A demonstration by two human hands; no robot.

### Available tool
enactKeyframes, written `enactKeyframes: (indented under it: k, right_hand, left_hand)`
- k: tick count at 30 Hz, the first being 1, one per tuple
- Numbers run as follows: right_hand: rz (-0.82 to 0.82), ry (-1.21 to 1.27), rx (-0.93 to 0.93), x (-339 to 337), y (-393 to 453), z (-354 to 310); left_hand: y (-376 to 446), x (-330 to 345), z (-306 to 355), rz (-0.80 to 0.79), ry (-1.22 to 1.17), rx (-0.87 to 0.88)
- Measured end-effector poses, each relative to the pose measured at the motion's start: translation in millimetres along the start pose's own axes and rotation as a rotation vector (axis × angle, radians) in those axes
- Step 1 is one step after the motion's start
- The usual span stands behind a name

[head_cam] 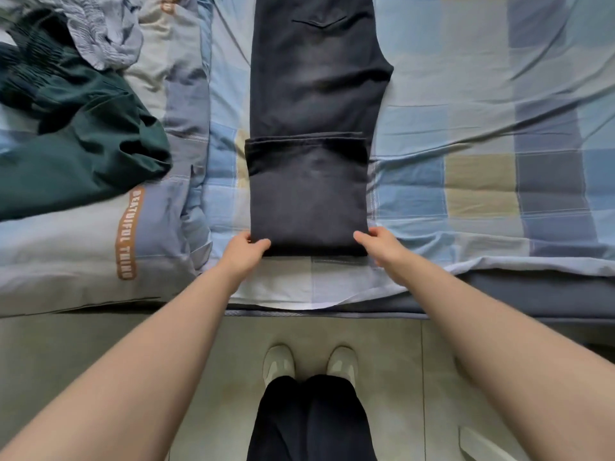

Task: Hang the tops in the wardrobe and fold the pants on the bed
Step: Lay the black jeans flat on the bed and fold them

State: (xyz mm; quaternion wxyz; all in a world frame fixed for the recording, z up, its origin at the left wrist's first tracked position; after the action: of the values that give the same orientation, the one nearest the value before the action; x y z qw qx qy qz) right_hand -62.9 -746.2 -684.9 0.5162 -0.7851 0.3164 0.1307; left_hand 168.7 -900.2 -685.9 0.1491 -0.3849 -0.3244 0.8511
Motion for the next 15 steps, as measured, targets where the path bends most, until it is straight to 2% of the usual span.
enactKeyframes:
  k: [5,9,10,12,13,15]
  right_hand:
    - [0.035,0.107,0.113,4.9,23.6,12.0]
    - [-0.013,0.21,-0.037,6.1,34.4,-9.8]
    - [-0.024,0.159,-0.093,6.4,32.0,-9.3]
    - [-0.033,-0.058,-0.221,8.1,22.2,-5.5]
    - [-0.002,-0.153,-0.262,7.4,20.0,1.2]
    - [0.08,-0.258,-0.298,0.1,13.4,13.3]
  left_hand:
    - [7.0,0.4,4.5,0.015,-0.096,0.17]
    - [15.1,5.9,12.7,-0.113,-0.127,0.262]
    - [18.3,8.3,7.8,-0.133,-0.101,0.274]
    - [22.5,5.6,-2.6,-0.07,0.084,0.324]
    - [22.1,2.6,-10.1,-0.01,0.196,0.333]
    - [9.9,0.7,-24.3,0.058,0.278,0.316]
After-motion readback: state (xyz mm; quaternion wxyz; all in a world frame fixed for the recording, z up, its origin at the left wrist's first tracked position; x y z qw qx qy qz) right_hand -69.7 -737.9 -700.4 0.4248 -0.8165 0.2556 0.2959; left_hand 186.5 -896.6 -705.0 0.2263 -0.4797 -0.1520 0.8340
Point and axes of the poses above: each hand's wrist, its own y-axis towards the middle knuckle, its own x-axis out of the palm, z = x × y, the point moved 9 cm from there along y, towards the middle knuckle, and after that the axes turned 14 degrees about z, right-handed, at the moved point
